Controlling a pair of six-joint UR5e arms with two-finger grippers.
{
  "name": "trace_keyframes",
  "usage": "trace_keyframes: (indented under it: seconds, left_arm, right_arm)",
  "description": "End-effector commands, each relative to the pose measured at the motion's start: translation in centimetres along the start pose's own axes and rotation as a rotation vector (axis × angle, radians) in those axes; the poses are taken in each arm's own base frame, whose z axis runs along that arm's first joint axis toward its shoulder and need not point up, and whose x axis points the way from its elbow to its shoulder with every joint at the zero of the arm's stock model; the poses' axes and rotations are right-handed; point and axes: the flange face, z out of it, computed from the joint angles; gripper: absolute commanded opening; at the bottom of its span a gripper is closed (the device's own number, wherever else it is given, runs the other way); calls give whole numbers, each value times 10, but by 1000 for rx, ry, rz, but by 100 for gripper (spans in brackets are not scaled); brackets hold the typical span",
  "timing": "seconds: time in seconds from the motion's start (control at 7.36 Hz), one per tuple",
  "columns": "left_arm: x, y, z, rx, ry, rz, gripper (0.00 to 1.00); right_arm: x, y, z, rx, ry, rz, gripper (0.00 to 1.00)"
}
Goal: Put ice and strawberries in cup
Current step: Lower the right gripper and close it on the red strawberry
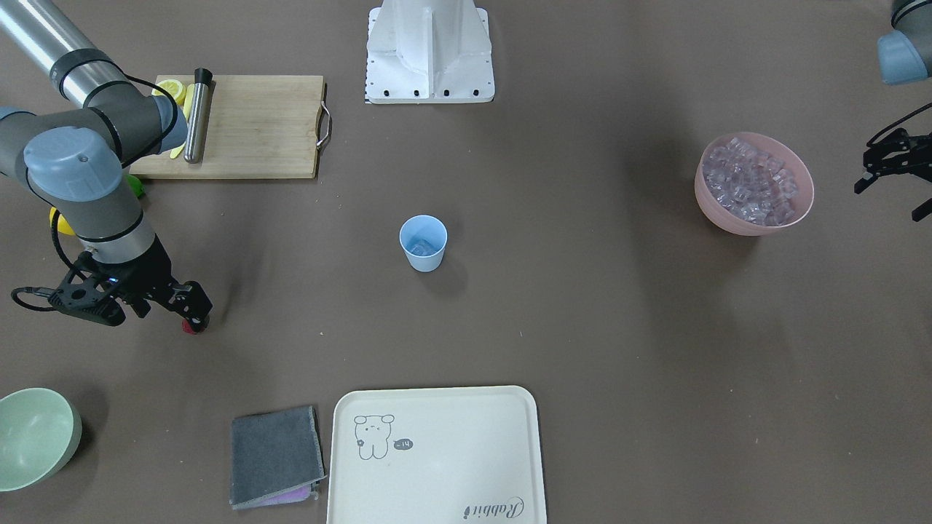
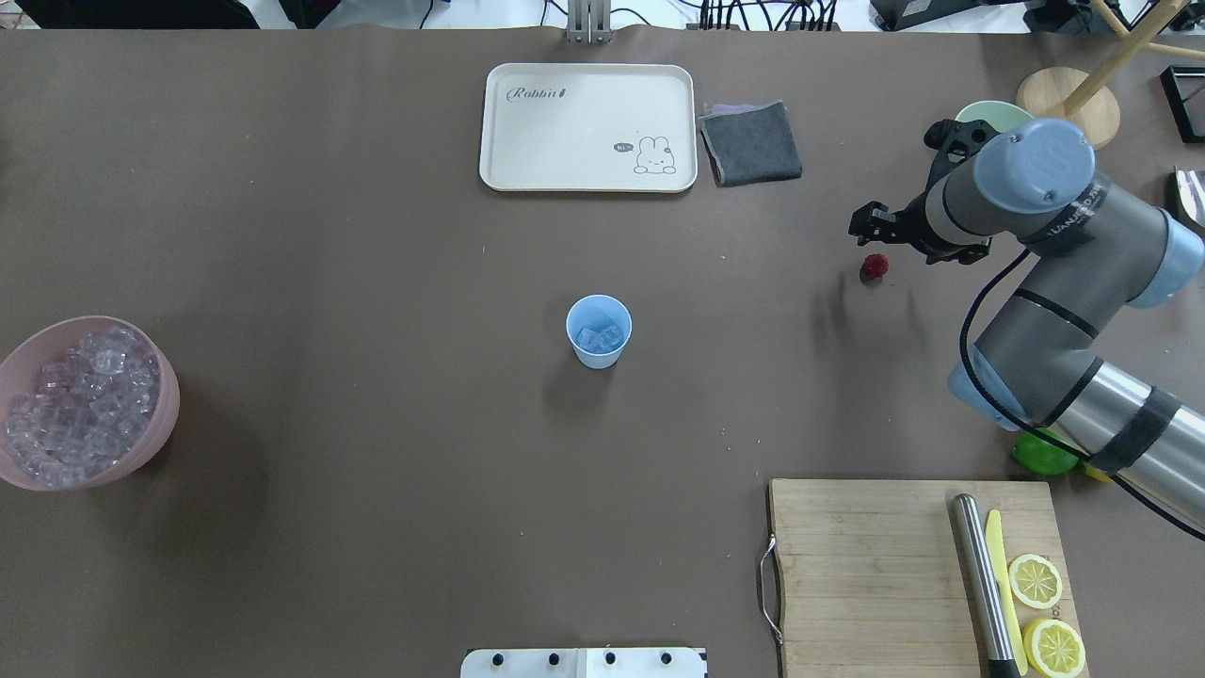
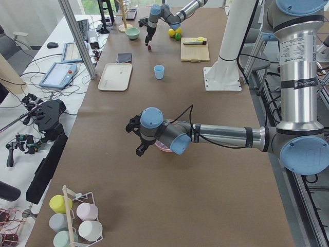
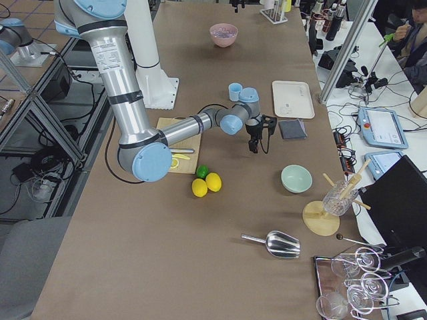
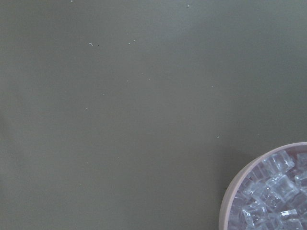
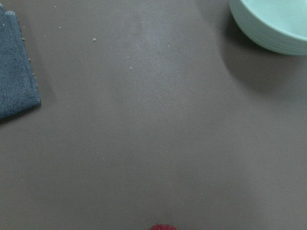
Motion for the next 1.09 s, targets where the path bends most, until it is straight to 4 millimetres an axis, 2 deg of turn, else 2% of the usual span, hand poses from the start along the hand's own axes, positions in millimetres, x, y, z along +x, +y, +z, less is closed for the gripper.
trace_keyframes:
  seconds: [0.0, 0.41, 0.54, 0.68, 0.82, 0.95]
  left_arm:
    - [-1, 1, 1, -2, 0, -2, 99]
    - [-1, 5, 1, -6, 0, -5, 99]
    - [-1, 5, 1, -5, 0, -4, 99]
    - [-1, 5, 1, 3, 0, 4, 99]
    - [-1, 8, 1, 3, 0, 4, 99]
    - [-2, 9, 2, 1, 0, 1, 99]
  right_arm:
    - [-12, 4, 14, 6, 15, -7, 93]
    - [-14, 15, 20, 3, 23, -20, 90]
    - [-13, 16, 22, 8, 28, -22, 85]
    - [-11, 19, 24, 4, 33, -23, 70]
    - [-9, 21, 25, 1, 36, -26, 43]
    - [-9, 22, 26, 0, 38, -27, 10]
